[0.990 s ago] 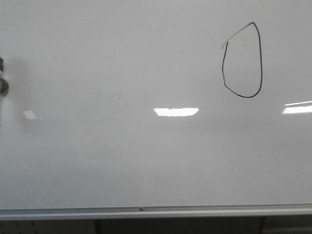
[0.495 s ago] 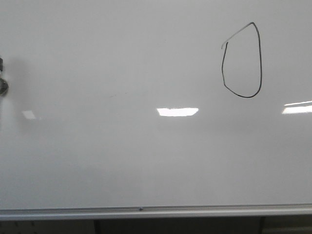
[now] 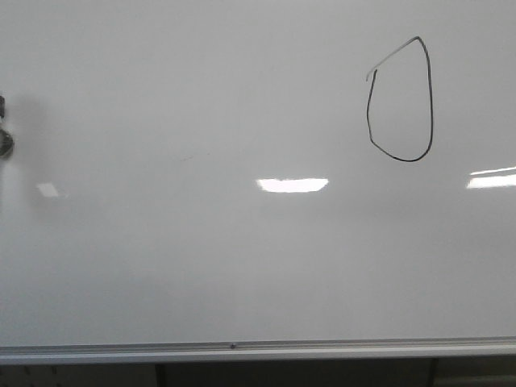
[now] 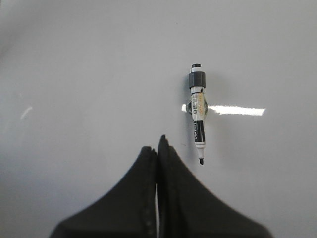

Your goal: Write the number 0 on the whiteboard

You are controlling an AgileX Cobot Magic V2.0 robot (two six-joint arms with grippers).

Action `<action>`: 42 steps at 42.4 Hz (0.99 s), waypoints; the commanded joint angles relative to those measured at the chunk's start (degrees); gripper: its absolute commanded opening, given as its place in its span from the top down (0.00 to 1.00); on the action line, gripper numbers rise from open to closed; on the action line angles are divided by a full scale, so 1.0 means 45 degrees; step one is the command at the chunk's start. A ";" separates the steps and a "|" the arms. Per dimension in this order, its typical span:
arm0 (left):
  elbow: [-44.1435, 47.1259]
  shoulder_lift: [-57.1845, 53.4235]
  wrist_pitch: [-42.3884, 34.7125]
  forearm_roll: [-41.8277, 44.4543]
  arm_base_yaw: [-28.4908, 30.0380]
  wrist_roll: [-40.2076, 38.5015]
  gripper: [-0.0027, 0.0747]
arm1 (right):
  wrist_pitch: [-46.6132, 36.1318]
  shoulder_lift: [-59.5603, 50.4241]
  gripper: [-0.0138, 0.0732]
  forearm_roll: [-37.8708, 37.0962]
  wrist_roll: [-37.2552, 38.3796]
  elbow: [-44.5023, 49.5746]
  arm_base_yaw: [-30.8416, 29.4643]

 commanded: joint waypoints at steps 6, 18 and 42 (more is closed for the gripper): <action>0.0301 -0.0252 -0.0967 0.0007 0.0012 -0.0135 0.99 | -0.0553 0.0117 0.92 0.0297 -0.0072 -0.0332 0.0009; 0.0301 -0.0252 -0.0967 0.0007 0.0012 -0.0135 0.99 | -0.1090 0.0117 0.92 -0.0381 -0.0060 -0.0316 0.0009; 0.0301 -0.0252 -0.0967 0.0007 0.0012 -0.0135 0.99 | -0.4060 -0.0510 0.92 -1.2601 1.2195 0.2860 -0.2186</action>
